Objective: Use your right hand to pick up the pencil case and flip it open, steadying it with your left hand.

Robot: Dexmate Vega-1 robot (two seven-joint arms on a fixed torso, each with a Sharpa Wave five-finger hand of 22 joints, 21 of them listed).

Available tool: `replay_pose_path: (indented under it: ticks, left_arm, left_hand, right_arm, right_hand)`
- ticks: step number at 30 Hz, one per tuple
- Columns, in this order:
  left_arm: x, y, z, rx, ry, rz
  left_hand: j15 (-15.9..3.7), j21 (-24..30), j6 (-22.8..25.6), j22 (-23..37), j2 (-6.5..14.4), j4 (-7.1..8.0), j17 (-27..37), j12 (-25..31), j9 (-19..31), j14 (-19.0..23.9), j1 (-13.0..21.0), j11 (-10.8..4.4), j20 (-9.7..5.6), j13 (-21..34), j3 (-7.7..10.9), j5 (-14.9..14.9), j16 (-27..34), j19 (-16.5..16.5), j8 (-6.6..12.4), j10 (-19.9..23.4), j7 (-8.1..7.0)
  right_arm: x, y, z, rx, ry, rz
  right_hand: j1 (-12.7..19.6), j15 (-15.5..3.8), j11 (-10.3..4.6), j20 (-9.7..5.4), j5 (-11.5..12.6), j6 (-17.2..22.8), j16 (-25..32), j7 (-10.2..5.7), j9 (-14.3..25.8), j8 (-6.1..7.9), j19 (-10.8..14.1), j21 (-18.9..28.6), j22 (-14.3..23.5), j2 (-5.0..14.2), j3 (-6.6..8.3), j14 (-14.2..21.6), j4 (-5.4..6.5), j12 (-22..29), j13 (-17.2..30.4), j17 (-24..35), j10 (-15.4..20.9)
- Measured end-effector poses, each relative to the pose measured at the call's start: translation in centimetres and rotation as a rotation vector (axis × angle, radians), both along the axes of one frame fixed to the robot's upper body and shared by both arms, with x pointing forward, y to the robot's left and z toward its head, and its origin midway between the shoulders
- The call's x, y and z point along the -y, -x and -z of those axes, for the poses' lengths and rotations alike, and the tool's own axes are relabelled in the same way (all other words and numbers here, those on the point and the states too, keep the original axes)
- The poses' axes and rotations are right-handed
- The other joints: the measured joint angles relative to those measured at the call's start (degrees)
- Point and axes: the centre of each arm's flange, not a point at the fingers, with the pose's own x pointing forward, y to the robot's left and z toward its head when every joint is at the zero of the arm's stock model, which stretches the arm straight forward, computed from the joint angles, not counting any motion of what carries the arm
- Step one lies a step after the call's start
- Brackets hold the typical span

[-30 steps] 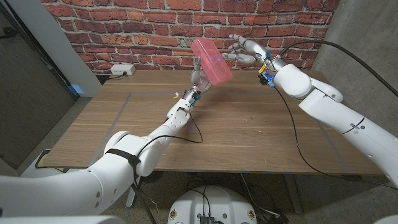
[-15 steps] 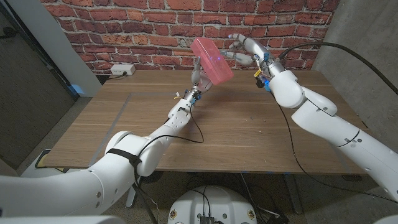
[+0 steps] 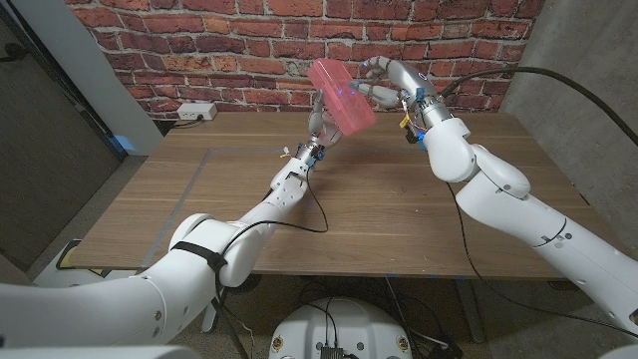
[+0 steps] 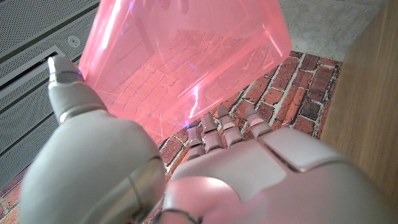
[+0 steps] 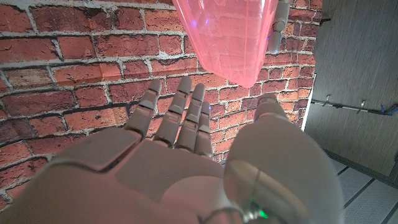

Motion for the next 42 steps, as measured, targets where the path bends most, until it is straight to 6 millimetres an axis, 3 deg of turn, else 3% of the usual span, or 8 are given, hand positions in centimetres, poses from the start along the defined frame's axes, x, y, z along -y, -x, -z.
replay_pose_path:
  ticks: [6,9,15,21,23,31,35,42]
  left_arm:
    - [0.4,0.0,0.1,-0.003,0.008,0.007]
    - [0.5,0.1,-0.1,0.005,0.01,0.01]
    - [0.8,0.0,-0.2,0.006,0.013,0.014]
    - [1.0,0.1,-0.3,0.013,0.012,0.013]
    - [1.0,0.1,-0.3,0.017,0.01,0.011]
    - [1.2,0.4,-0.5,0.029,0.006,-0.002]
    - [1.3,0.5,-0.6,0.034,0.009,-0.019]
    - [1.4,0.6,-0.6,0.035,0.013,-0.029]
  left_hand:
    - [-0.09,-0.22,-0.3,0.0,0.0,0.0,0.27,-0.49,-0.31,-0.53,0.0,-0.3,0.0,0.07,0.0,-0.04,0.0,0.0,0.0,-0.3,-0.3]
    - [-0.05,-0.22,-0.43,0.0,0.0,0.0,0.26,-0.49,-0.53,-1.06,0.0,-0.3,0.0,0.08,0.0,-0.15,-0.45,0.0,0.0,-0.3,-0.43]
    - [0.09,-0.22,-0.61,0.0,0.0,0.0,0.53,-0.93,-0.56,-1.33,0.0,-0.64,0.31,0.18,0.0,-0.25,-0.45,-0.31,0.0,-0.64,-0.6]
    - [0.07,-0.22,-0.79,0.0,0.0,-0.01,0.53,-1.39,-0.82,-2.18,0.0,-0.73,0.08,0.23,0.01,-0.27,-0.8,-0.53,0.0,-0.72,-0.79]
    - [-0.11,-0.43,-0.83,0.0,0.0,-0.01,0.53,-1.68,-0.82,-2.36,0.0,-0.72,0.0,0.22,0.01,-0.27,-0.88,-0.62,0.0,-0.72,-0.83]
    - [-0.11,-0.44,-0.92,0.0,0.0,-0.33,0.53,-1.82,-1.08,-2.35,0.0,-1.02,0.0,-0.05,0.33,-0.47,-0.88,-0.62,0.0,-1.02,-0.91]
    - [-0.11,-0.44,-0.92,0.0,0.0,-0.33,0.74,-1.99,-1.08,-2.35,0.0,-1.02,0.0,-0.1,0.33,-0.55,-0.88,-0.62,0.0,-1.02,-0.91]
    - [-0.11,-0.44,-0.92,0.0,0.0,-0.33,0.8,-2.04,-1.08,-2.35,0.0,-1.02,0.0,-0.1,0.33,-0.39,-0.88,-0.62,0.0,-1.02,-0.91]
  right_arm:
    - [-0.5,0.2,0.2,0.009,0.024,0.07]
    - [-0.9,0.5,0.3,0.03,0.037,0.106]
    - [-1.5,0.9,0.4,0.062,0.052,0.156]
    - [-2.1,1.1,0.6,0.071,0.066,0.185]
    - [-2.2,1.2,0.6,0.078,0.073,0.209]
    - [-2.7,1.1,0.8,0.081,0.086,0.254]
    - [-2.9,1.1,0.8,0.088,0.092,0.278]
    - [-3.4,1.0,0.9,0.097,0.104,0.312]
  right_hand:
    - [-1.4,2.26,1.62,0.12,0.01,6.06,-1.61,-0.92,-0.25,0.69,-0.07,-0.3,-0.13,-0.69,-0.31,-1.85,-0.31,-0.85,-2.03,-1.17,1.89]
    - [-1.41,2.71,1.63,0.49,0.02,8.4,-2.22,-1.25,-0.27,0.9,0.31,-0.3,-0.17,-0.71,-0.47,-2.3,-0.46,-0.93,-2.92,-1.84,2.44]
    - [-2.23,7.25,4.24,0.95,0.02,11.33,-5.29,1.96,-0.26,0.21,0.69,-0.91,-0.16,-1.09,-0.72,-7.26,-0.71,-4.2,-5.2,-3.85,-0.8]
    - [-2.45,9.56,5.72,1.23,0.02,11.31,-6.05,3.62,-0.26,-0.85,-0.26,-1.3,-0.16,-1.32,-0.47,-10.5,-0.95,-5.64,-5.92,-4.91,-2.9]
    - [-2.94,9.94,6.16,0.99,0.02,11.64,-6.27,4.72,-0.26,-1.44,-0.84,-1.51,-0.16,-1.18,-0.47,-11.83,-0.95,-6.46,-6.14,-5.26,-4.13]
    - [-3.27,10.28,6.44,1.21,0.02,12.72,-6.27,6.11,-0.25,-1.88,-2.1,-1.74,-0.16,-1.07,-0.06,-14.67,-1.36,-7.93,-6.2,-6.02,-6.74]
    - [-2.83,10.96,6.38,1.08,0.02,14.93,-6.68,5.9,-0.25,-2.12,-3.42,-1.74,-0.16,-0.63,0.1,-18.58,-2.15,-9.44,-6.19,-6.74,-9.87]
    - [-2.37,11.6,6.94,1.0,0.03,17.27,-6.68,5.22,-0.25,-2.12,-4.35,-1.74,-0.15,-0.18,0.56,-20.43,-2.61,-10.17,-6.19,-7.36,-11.5]
